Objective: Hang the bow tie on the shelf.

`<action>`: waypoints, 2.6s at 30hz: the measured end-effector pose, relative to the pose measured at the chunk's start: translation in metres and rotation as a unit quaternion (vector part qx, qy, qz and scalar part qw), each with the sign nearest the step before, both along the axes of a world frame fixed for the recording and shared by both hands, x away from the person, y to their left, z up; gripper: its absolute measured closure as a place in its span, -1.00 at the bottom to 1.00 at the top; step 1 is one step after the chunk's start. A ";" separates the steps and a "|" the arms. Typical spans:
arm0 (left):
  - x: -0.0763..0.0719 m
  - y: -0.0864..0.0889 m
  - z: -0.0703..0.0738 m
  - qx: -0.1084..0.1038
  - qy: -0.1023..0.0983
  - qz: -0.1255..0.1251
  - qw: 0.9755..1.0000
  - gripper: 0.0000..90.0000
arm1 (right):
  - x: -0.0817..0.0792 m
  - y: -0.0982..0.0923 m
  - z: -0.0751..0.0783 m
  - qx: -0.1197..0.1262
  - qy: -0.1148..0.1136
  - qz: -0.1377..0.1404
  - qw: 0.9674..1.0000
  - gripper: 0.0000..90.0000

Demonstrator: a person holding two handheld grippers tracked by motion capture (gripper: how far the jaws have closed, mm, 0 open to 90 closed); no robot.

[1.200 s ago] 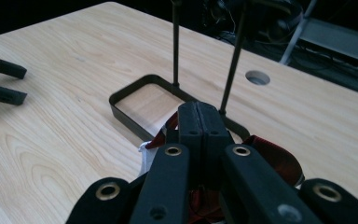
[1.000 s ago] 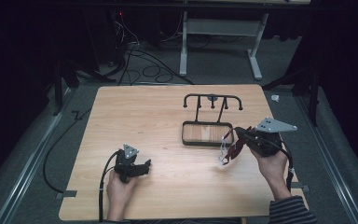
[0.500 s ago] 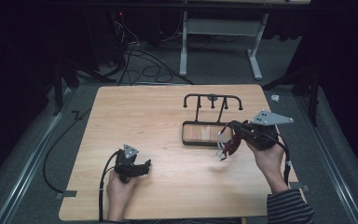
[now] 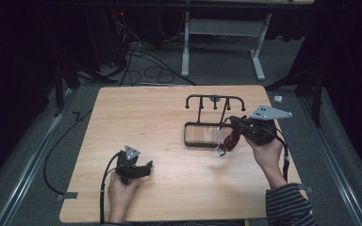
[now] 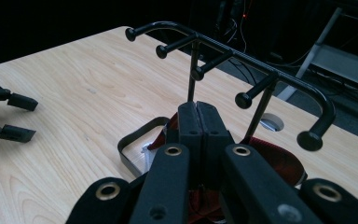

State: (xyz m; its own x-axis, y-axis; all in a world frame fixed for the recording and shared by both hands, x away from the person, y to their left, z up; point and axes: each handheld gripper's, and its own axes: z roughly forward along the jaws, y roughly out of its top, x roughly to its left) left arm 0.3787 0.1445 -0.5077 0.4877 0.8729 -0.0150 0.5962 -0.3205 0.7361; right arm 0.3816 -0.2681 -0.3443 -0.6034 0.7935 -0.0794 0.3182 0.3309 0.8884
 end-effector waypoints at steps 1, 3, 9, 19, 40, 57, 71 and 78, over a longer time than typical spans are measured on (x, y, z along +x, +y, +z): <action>0.000 0.000 0.000 0.000 0.000 0.000 1.000 -0.54 | 0.001 0.001 0.000 0.000 -0.001 -0.001 1.000 1.00; 0.000 0.000 0.000 0.000 0.000 0.000 1.000 -0.54 | 0.003 0.003 0.002 0.002 -0.001 -0.001 1.000 1.00; 0.000 0.000 0.000 0.000 0.000 0.000 1.000 -0.54 | 0.008 0.007 0.006 0.001 -0.001 -0.002 1.000 1.00; 0.000 0.000 0.000 0.000 0.000 0.000 1.000 -0.54 | 0.016 0.015 0.007 0.003 0.005 0.000 1.000 1.00; 0.000 0.000 0.000 0.000 0.000 0.000 1.000 -0.54 | 0.036 0.033 0.010 0.004 0.010 -0.012 1.000 1.00; 0.000 0.000 0.000 0.000 0.001 -0.001 1.000 -0.54 | 0.054 0.034 0.008 0.001 0.025 -0.037 0.999 1.00; 0.000 0.000 0.000 0.001 0.001 -0.001 1.000 -0.54 | 0.062 0.036 0.004 0.004 0.032 -0.048 0.998 1.00; 0.000 0.000 0.000 0.000 0.001 -0.001 1.000 -0.54 | 0.065 0.033 0.004 0.010 0.034 -0.050 0.998 0.98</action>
State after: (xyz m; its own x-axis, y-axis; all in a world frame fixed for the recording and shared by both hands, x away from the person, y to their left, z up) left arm 0.3787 0.1445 -0.5075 0.4887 0.8723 -0.0154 0.5977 -0.3219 0.7342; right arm 0.4463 -0.2347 -0.3406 -0.5247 0.8509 -0.0252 0.4083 0.2776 0.8696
